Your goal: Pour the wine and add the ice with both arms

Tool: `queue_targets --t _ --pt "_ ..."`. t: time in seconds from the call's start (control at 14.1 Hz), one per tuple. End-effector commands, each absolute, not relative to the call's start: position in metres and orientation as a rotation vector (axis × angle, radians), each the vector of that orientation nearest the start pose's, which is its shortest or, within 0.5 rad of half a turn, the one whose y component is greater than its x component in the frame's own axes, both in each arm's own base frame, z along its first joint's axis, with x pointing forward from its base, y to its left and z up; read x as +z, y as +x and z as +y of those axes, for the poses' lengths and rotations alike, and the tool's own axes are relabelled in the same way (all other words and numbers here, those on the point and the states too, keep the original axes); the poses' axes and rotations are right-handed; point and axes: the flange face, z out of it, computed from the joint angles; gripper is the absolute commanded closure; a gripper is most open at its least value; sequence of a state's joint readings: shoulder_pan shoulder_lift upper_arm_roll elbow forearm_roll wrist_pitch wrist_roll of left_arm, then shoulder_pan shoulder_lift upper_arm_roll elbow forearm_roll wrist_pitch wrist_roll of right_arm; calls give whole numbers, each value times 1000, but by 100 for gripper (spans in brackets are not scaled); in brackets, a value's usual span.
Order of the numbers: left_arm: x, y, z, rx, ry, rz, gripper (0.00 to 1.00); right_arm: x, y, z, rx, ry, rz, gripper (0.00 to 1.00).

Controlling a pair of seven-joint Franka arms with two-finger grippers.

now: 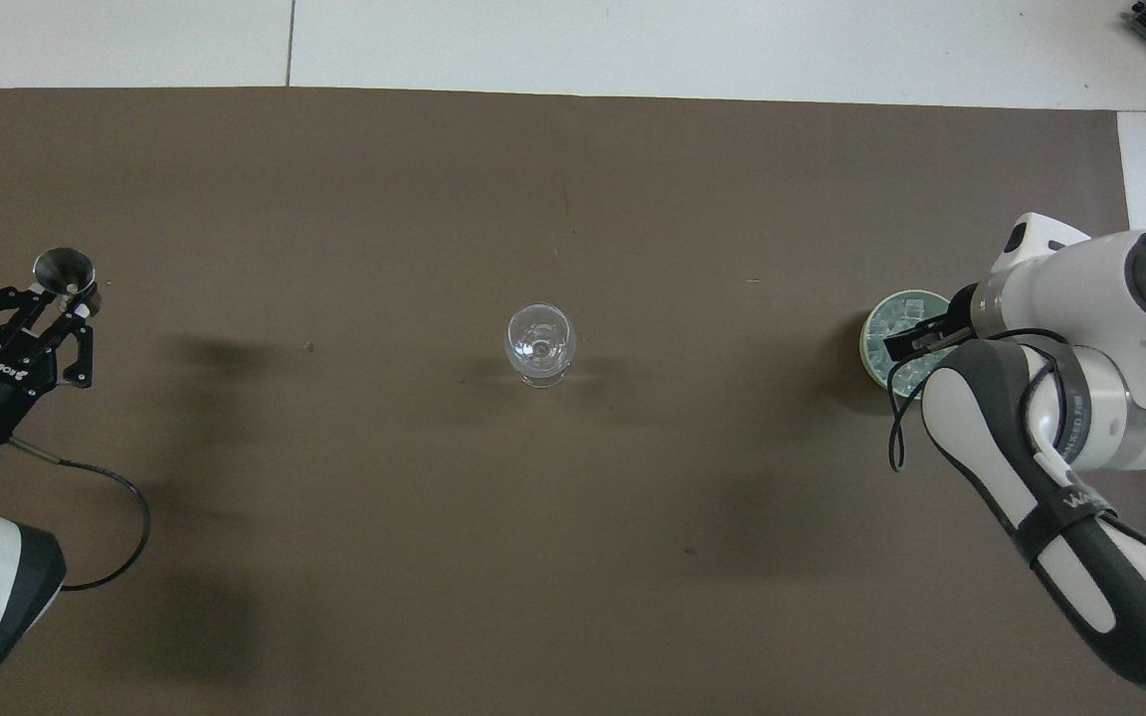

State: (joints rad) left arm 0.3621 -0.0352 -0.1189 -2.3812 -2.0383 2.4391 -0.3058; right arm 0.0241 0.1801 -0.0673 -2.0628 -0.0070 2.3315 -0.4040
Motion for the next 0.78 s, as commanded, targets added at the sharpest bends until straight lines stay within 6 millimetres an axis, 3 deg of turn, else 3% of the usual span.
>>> queue_targets --t 0.0,0.28,0.71 --pt "320 489 136 -50 714 1734 100 346 580 -34 -138 -3120 -604 37" --pt "291 495 151 -95 671 1746 100 338 575 -37 -109 -3120 -598 39" --pt "267 502 155 -139 633 1746 100 336 572 -43 -101 -3123 -582 54"
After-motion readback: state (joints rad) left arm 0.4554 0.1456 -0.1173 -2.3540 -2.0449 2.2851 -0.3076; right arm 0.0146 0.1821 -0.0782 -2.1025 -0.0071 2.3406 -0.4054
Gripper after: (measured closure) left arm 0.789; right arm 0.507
